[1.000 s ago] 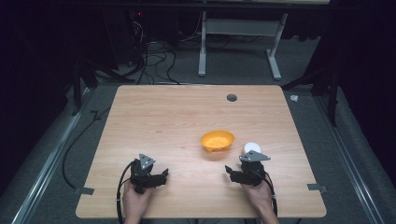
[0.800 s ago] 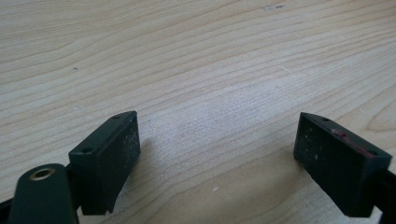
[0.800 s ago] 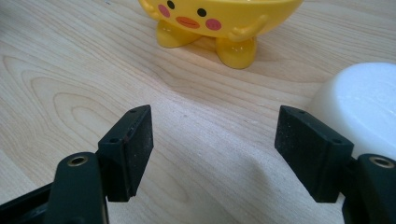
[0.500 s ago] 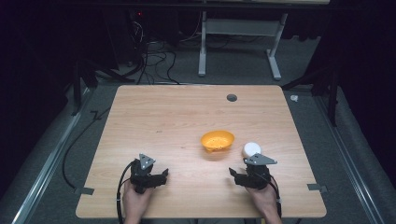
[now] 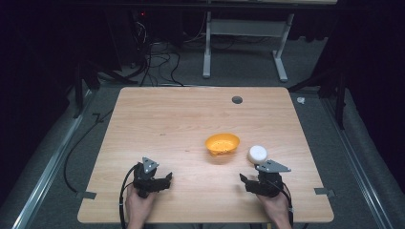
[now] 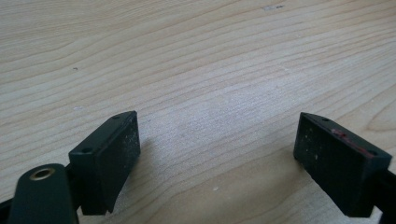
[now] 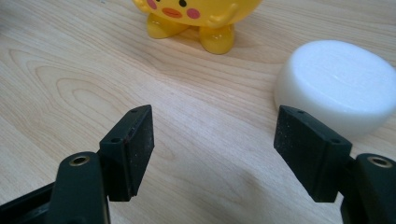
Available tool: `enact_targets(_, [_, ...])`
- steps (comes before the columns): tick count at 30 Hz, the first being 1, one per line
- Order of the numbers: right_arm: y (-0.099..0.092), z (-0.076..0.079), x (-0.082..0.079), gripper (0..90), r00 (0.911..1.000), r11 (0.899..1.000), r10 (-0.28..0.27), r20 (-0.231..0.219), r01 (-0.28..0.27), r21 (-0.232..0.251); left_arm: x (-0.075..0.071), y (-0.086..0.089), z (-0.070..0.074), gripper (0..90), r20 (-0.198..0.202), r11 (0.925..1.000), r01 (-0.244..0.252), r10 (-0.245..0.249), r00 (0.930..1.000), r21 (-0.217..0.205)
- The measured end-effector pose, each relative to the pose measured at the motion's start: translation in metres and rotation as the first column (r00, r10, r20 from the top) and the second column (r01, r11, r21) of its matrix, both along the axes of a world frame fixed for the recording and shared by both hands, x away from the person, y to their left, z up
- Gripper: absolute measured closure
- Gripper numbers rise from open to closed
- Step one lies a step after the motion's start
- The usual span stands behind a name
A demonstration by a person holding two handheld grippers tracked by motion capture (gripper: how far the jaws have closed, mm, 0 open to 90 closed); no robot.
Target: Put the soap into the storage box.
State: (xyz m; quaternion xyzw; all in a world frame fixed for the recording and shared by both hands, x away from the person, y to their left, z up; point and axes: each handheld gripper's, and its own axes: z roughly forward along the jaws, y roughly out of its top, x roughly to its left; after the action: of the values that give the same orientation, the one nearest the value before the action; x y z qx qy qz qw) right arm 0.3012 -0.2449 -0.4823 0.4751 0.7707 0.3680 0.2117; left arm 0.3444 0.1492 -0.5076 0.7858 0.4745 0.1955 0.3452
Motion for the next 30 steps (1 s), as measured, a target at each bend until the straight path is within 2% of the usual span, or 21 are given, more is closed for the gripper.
enact_targets(17, [-0.023,-0.002,-0.011,29.5,0.9973,0.997,-0.073,0.004,0.073,0.009,0.000,0.000,0.000,14.9,0.000,1.0000,0.000,0.000,1.0000,0.000])
enact_targets(30, [-0.039,-0.002,-0.002,26.3,0.9892,0.989,-0.146,-0.002,0.146,0.030,0.000,0.000,0.000,14.9,0.000,1.0000,0.000,0.000,1.0000,0.000])
